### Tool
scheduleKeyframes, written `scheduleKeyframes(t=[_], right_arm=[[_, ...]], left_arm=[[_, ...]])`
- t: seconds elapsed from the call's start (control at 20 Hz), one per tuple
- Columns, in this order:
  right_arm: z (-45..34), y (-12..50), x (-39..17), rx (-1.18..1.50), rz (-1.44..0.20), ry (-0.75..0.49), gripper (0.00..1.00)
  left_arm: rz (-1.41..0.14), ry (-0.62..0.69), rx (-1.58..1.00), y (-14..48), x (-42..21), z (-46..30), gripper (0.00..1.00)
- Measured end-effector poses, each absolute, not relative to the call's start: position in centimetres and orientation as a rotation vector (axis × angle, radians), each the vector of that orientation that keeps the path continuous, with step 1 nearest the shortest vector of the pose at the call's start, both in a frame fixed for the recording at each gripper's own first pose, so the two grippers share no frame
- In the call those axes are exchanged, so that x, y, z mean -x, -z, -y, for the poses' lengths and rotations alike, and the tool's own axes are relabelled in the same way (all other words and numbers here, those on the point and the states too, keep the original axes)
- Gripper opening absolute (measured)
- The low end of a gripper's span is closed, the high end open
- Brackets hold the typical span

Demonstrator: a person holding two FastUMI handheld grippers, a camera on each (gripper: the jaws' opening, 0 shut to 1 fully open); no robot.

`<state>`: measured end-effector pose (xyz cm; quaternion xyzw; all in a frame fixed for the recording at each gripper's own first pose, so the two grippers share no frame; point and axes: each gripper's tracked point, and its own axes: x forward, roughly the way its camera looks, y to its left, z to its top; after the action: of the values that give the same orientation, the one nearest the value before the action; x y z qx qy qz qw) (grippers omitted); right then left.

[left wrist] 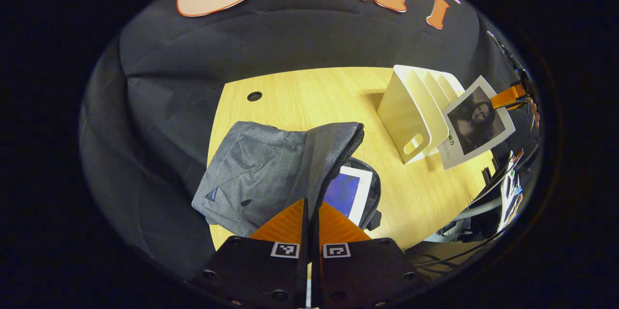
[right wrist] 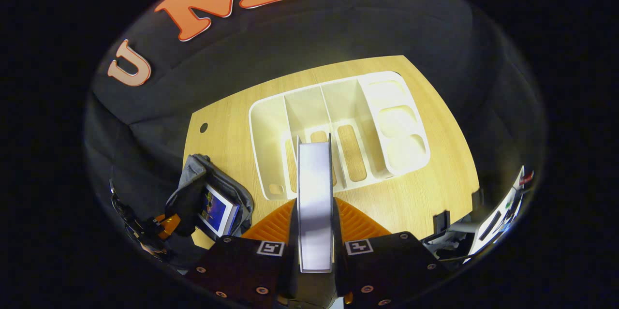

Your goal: Open the schoolbag, grab two books from the bookshelf and put them into the schoolbag.

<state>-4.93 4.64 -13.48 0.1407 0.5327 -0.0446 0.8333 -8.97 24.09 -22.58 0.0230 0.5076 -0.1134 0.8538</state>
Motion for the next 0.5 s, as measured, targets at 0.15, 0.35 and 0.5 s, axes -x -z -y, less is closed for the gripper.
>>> scheduleKeyframes(t=[0.15,0.35,0.5], right_arm=[[-5.1,13.1,7.5,-0.336,-1.111,0.151,0.31],[-6.9,12.8,11.3,-0.421,-1.097,0.197,0.31],[-8.6,12.9,13.7,-0.479,-1.087,0.224,0.31]], left_arm=[[-1.065,0.292,-0.054,22.6,8.7,-24.2,0.04],[-1.055,0.370,-0.073,22.9,9.1,-24.4,0.04],[-1.045,0.419,-0.087,22.7,9.1,-24.9,0.04]])
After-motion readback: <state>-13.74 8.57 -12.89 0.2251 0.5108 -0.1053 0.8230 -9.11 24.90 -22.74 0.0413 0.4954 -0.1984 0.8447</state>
